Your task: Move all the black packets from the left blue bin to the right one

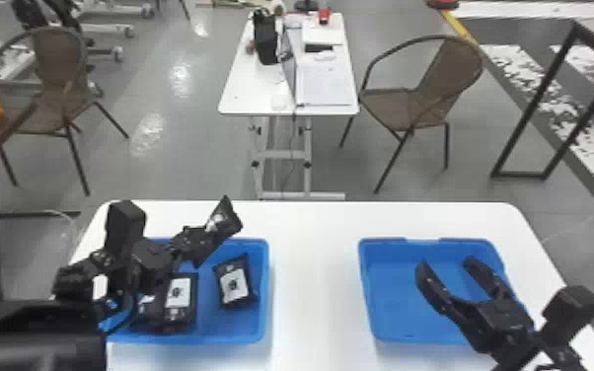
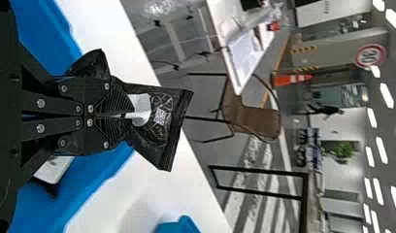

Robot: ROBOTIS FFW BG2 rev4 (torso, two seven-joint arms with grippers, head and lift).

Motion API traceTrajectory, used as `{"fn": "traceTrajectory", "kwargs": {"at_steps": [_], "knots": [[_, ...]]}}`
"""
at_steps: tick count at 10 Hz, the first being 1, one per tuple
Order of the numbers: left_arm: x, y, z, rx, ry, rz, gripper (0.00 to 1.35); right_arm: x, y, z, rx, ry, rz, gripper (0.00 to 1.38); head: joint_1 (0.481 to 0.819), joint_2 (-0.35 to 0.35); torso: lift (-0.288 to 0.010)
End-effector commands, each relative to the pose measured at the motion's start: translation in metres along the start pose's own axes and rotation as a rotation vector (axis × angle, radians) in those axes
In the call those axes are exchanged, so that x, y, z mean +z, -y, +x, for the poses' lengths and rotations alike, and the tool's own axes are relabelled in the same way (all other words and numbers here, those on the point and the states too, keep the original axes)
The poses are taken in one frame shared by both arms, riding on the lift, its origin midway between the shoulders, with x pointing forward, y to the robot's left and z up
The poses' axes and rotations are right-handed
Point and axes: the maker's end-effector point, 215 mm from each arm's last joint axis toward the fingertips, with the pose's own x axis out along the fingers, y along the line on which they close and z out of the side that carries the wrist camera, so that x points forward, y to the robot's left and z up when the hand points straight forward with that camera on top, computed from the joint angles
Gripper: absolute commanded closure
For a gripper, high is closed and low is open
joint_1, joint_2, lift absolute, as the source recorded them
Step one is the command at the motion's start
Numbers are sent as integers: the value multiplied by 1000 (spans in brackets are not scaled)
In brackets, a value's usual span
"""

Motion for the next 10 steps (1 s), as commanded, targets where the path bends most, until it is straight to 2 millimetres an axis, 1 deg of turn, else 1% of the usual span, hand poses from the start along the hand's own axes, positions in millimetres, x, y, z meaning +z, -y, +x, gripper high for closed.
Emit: {"fn": "traceTrajectory", "kwargs": {"at_steps": [1,2,3,4,5,6,7,9,10], "knots": [[40,32,23,-82,166,13,1219,7,-9,12,34,15,2,111,695,-27,0],[58,55,38,-150,252,2,1217,12,-15,20,62,24,2,111,695,-53,0],[63,76,54,-224,271,3,1217,16,-22,29,88,33,4,111,695,-70,0],[68,95,69,-289,273,14,1217,24,-33,40,125,48,8,111,695,-97,0],[69,109,82,-339,261,21,1219,31,-47,51,163,62,17,111,695,-118,0],[70,120,92,-380,258,18,1217,39,-63,61,201,78,22,111,695,-127,0],[76,130,101,-416,263,16,1219,44,-80,69,241,84,36,111,695,-129,0],[86,147,111,-464,261,32,1219,43,-108,85,312,77,68,113,695,-123,0],[89,156,115,-480,262,28,1217,46,-116,90,327,78,62,113,695,-117,0]]}}
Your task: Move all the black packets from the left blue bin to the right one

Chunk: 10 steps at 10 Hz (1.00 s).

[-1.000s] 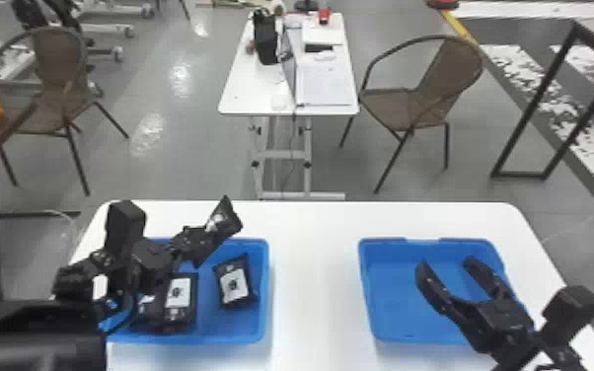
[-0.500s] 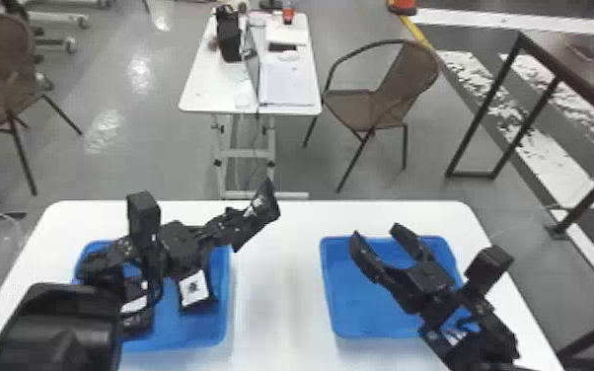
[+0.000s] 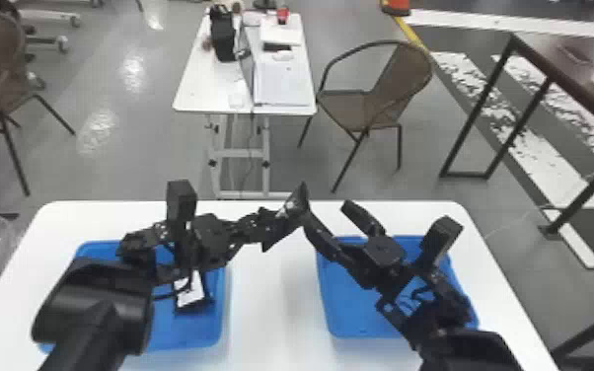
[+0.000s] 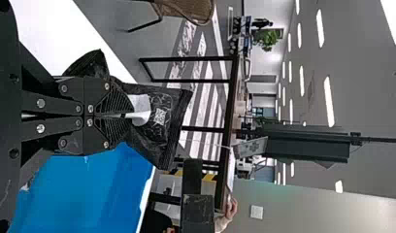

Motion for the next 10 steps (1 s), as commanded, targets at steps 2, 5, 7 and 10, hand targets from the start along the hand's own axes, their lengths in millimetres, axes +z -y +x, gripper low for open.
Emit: {"fn": "traceTrajectory", "kwargs": {"at_steps": [2,5,7,10], "knots": [[9,12,16,-32,18,-7,1217,0,-14,19,39,-6,-4,113,695,-115,0],[21,20,26,-59,35,1,1217,-3,-11,33,44,-17,-5,113,695,-116,0],[22,23,29,-66,41,-5,1217,-7,-5,35,29,-22,13,398,695,-120,0],[25,23,30,-67,47,-6,1217,-15,-3,34,15,-23,49,1153,695,-126,0]]}}
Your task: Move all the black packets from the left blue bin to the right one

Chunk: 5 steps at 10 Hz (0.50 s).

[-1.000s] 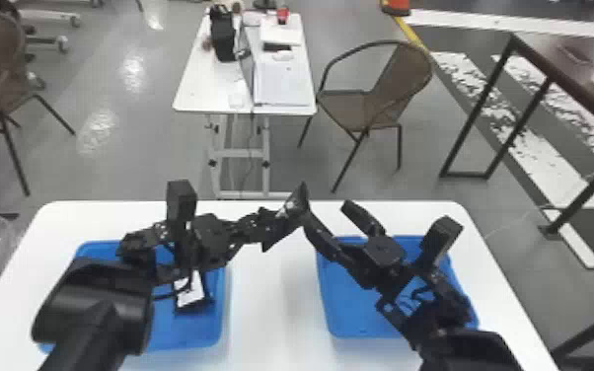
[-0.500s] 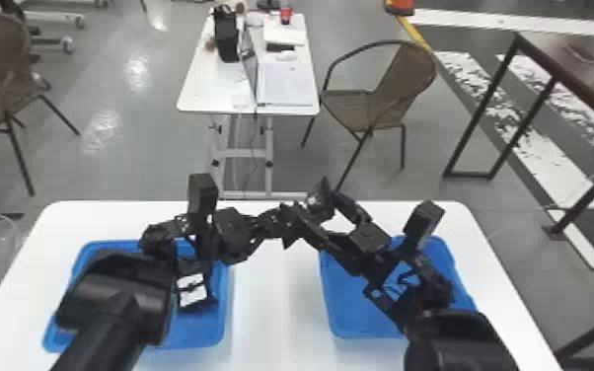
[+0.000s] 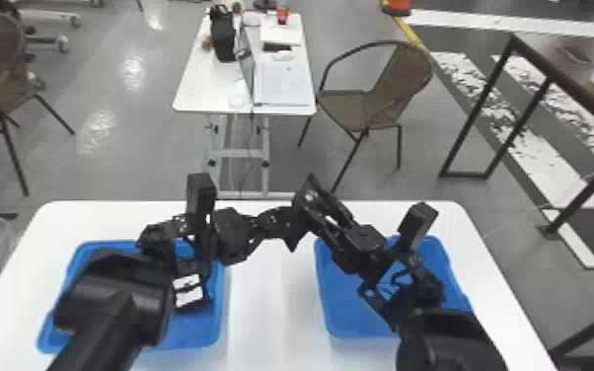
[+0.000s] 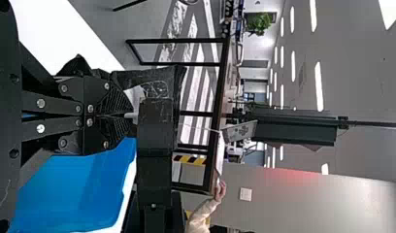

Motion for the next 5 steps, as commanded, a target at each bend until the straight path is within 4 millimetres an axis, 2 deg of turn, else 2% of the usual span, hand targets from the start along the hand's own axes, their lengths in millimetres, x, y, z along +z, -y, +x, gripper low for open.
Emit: {"fn": "traceTrajectory", "kwargs": {"at_steps": [1,5], "knots": [[4,-2,1,6,8,-1,1217,-1,-2,0,1,6,5,1296,695,-126,0],[5,-8,-1,31,22,-11,1211,1,-3,-2,1,33,34,1289,695,-120,0]]}}
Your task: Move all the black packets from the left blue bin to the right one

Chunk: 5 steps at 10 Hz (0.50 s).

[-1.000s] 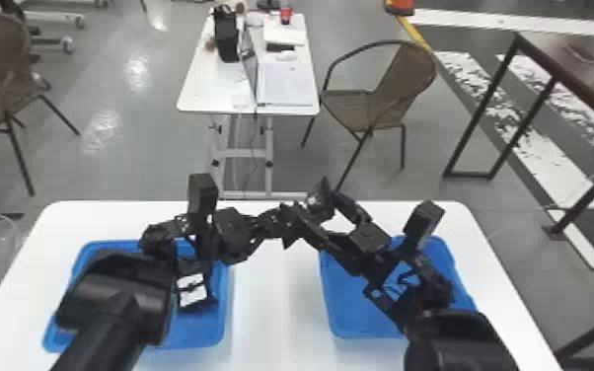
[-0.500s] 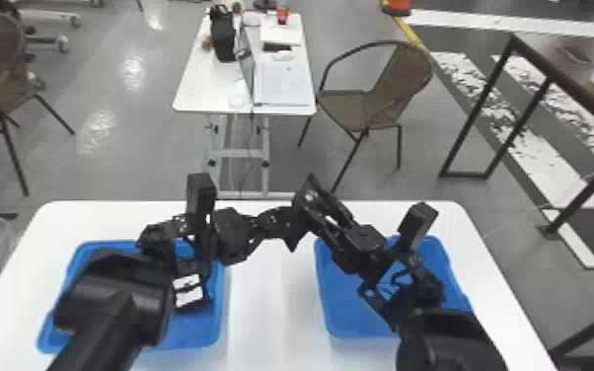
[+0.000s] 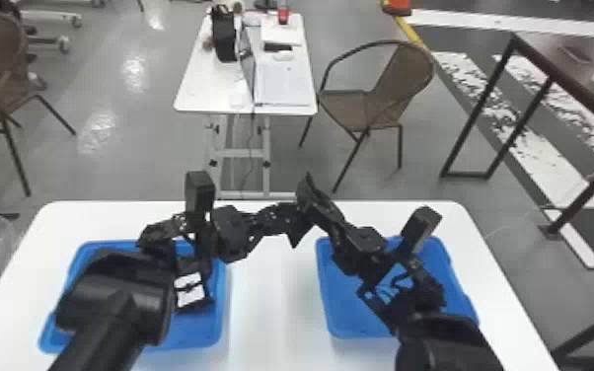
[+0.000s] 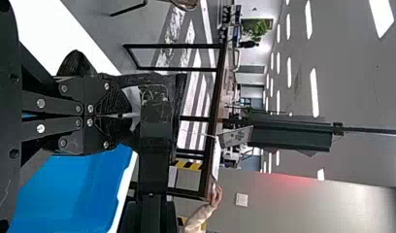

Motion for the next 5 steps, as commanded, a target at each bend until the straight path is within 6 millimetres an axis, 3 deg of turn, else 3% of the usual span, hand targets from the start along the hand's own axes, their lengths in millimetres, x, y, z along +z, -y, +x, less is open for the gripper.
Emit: {"fn": "traceTrajectory", "kwargs": {"at_steps": [1,2,3,4,5], "knots": [[-2,-2,-2,22,11,-18,918,3,4,-2,-8,13,6,1289,695,-120,0],[-10,-7,-10,55,14,-45,460,10,14,-8,-27,26,2,1289,695,-119,0],[-17,-14,-27,96,25,-64,128,16,27,-14,-48,32,-9,1288,695,-121,0],[-23,-26,-54,168,39,-79,85,17,43,-24,-77,28,-14,1288,695,-123,0],[-29,-39,-86,260,51,-100,130,17,61,-39,-114,34,1,1288,695,-118,0]]}}
